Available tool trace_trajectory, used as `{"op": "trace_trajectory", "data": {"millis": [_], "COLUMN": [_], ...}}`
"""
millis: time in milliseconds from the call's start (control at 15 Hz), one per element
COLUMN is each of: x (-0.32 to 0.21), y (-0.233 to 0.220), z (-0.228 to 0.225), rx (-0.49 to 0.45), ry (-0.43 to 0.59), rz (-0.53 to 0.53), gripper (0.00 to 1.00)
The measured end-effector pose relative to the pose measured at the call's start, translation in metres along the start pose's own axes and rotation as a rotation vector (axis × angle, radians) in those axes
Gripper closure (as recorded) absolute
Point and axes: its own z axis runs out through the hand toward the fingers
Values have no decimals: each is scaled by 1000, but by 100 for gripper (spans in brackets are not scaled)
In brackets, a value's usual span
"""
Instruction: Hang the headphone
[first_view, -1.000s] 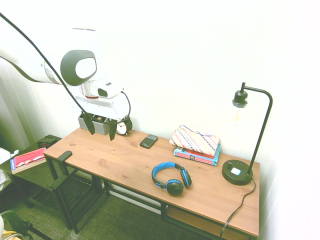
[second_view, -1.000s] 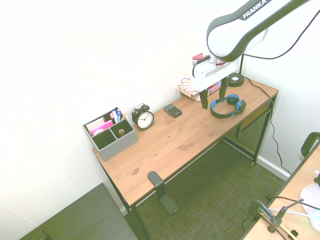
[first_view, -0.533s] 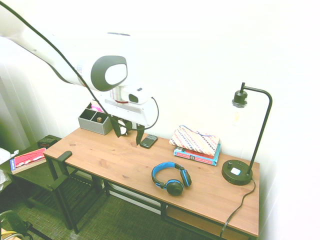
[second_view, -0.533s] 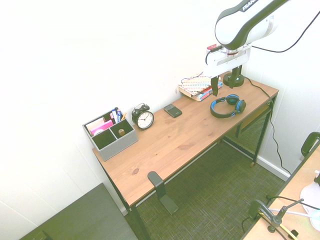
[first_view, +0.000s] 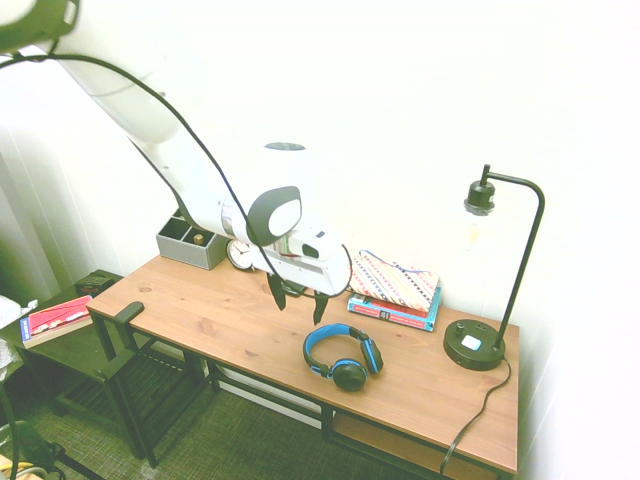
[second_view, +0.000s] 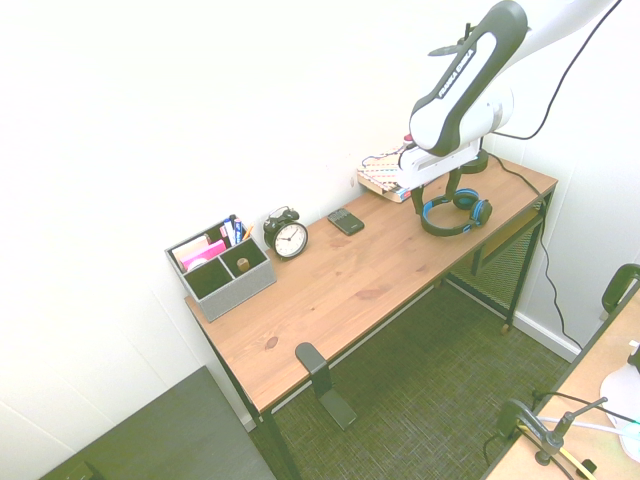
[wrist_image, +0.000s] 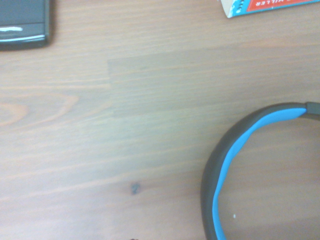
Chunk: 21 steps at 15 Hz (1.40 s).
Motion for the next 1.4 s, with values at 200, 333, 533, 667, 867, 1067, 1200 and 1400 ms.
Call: {"op": "trace_trajectory", "data": {"millis": [200,333,533,667,867,1067,1200,1400], "x": [8,14,23,26,30,34,34,33], "y": [-10,-15,-21,-24,-24,-22,-20,-20], "z": [41,53,57,60,68,70,71,72], "rx": [-6,1,12,18,14,12,5,5], "ry": [0,-8,-10,-16,-31,-41,-49,-52], "rz": [-31,-41,-38,-33,-21,-12,-9,-6], "gripper": [100,100,100,100,100,100,100,100]}}
